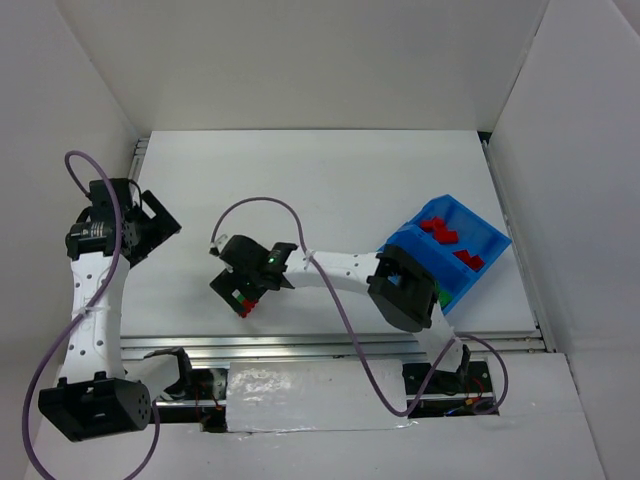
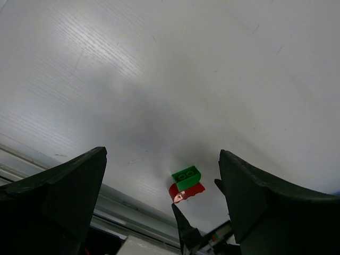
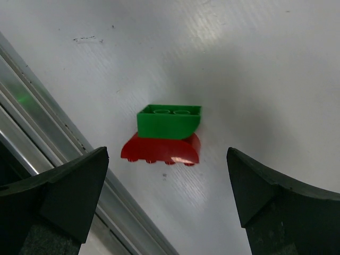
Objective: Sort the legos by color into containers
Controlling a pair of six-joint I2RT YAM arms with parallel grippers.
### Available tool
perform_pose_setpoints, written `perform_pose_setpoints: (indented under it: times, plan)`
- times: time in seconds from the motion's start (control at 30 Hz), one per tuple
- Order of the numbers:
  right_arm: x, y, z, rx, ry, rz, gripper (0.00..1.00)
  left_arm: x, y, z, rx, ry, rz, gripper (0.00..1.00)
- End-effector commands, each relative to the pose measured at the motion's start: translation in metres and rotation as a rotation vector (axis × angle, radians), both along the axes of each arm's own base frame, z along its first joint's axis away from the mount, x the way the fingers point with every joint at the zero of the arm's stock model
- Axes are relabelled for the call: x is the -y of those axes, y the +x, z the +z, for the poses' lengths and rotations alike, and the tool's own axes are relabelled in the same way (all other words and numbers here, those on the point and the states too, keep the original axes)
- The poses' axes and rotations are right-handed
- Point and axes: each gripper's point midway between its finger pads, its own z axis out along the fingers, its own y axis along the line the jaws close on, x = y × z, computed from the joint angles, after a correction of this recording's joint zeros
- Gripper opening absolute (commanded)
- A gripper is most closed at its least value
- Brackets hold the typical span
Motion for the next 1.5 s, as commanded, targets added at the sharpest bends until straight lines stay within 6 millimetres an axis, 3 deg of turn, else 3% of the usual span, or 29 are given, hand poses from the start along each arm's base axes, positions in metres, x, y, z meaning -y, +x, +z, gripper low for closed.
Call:
perform_pose_setpoints:
  times: [0.0,0.17,0.37,0.47,0.5,0.57,0.6,0.63,0.67,0.7,0.73,0.77,0.8,0.83,0.87,0.93,1.0,1.03,1.07,1.17,1.3,1.47]
  plan:
    - [-0.029,-0.001,0.000,0.054,0.045,0.035,1.00,0.007,-0.001,0.012,0.012,0.002,-0.078,0.99]
    - [-0.031,0.001,-0.026,0.064,-0.004,0.022,0.98,0.011,-0.004,0.013,0.012,0.015,-0.094,0.99]
    - [-0.015,0.009,-0.046,0.107,-0.055,-0.032,0.87,0.011,-0.005,0.016,0.014,0.044,-0.098,1.00]
    - [-0.006,0.009,-0.045,0.120,-0.050,-0.046,0.63,0.013,-0.003,0.013,0.014,0.036,-0.107,0.99]
    - [-0.008,0.010,-0.037,0.129,-0.024,-0.053,0.53,0.014,-0.002,0.011,0.012,0.032,-0.109,1.00]
    - [-0.002,0.009,-0.034,0.132,-0.021,-0.066,0.44,0.016,-0.001,0.010,0.014,0.021,-0.117,0.99]
    - [-0.003,0.009,-0.018,0.145,0.015,-0.072,0.32,0.016,0.000,0.010,0.013,0.018,-0.115,0.99]
    - [0.007,0.008,-0.019,0.151,0.009,-0.078,0.27,0.017,0.001,0.011,0.017,0.015,-0.120,0.99]
    - [0.004,0.008,0.008,0.181,0.075,-0.081,0.22,0.022,0.004,0.012,0.030,-0.003,-0.145,1.00]
    - [0.016,0.006,0.008,0.184,0.072,-0.083,0.21,0.028,0.007,0.012,0.035,-0.019,-0.176,0.99]
    - [0.019,0.004,0.019,0.199,0.096,-0.061,0.21,0.048,0.011,0.012,0.054,-0.090,-0.272,0.99]
    - [0.021,0.003,0.056,0.233,0.181,-0.048,0.17,0.063,0.019,0.016,0.094,-0.133,-0.345,0.99]
    - [0.027,-0.001,0.067,0.245,0.205,-0.027,0.14,0.079,0.023,0.013,0.095,-0.192,-0.416,0.99]
    - [0.041,-0.004,0.064,0.247,0.200,-0.012,0.10,0.093,0.024,0.011,0.095,-0.258,-0.476,1.00]
    - [0.049,-0.007,0.094,0.282,0.259,0.022,0.07,0.121,0.024,0.014,0.102,-0.398,-0.590,1.00]
    - [0.075,-0.005,0.091,0.283,0.250,0.021,0.02,0.147,0.022,0.015,0.101,-0.524,-0.684,1.00]
    - [0.091,-0.004,0.104,0.281,0.288,0.007,0.00,0.183,0.020,0.028,0.134,-0.632,-0.841,0.99]
    - [0.104,0.000,0.097,0.269,0.275,-0.008,0.00,0.196,0.018,0.032,0.137,-0.671,-0.880,1.00]
    - [0.111,0.000,0.102,0.279,0.279,-0.018,0.00,0.220,0.009,0.036,0.121,-0.725,-0.963,0.99]
    - [0.125,0.004,0.103,0.292,0.248,-0.040,0.00,0.257,0.005,0.047,0.125,-0.786,-1.057,1.00]
    - [0.134,0.009,0.112,0.319,0.251,-0.080,0.00,0.285,0.004,0.051,0.137,-0.806,-1.111,0.99]
    - [0.147,0.020,0.128,0.360,0.266,-0.156,0.00,0.296,0.006,0.026,0.051,-0.780,-1.105,0.98]
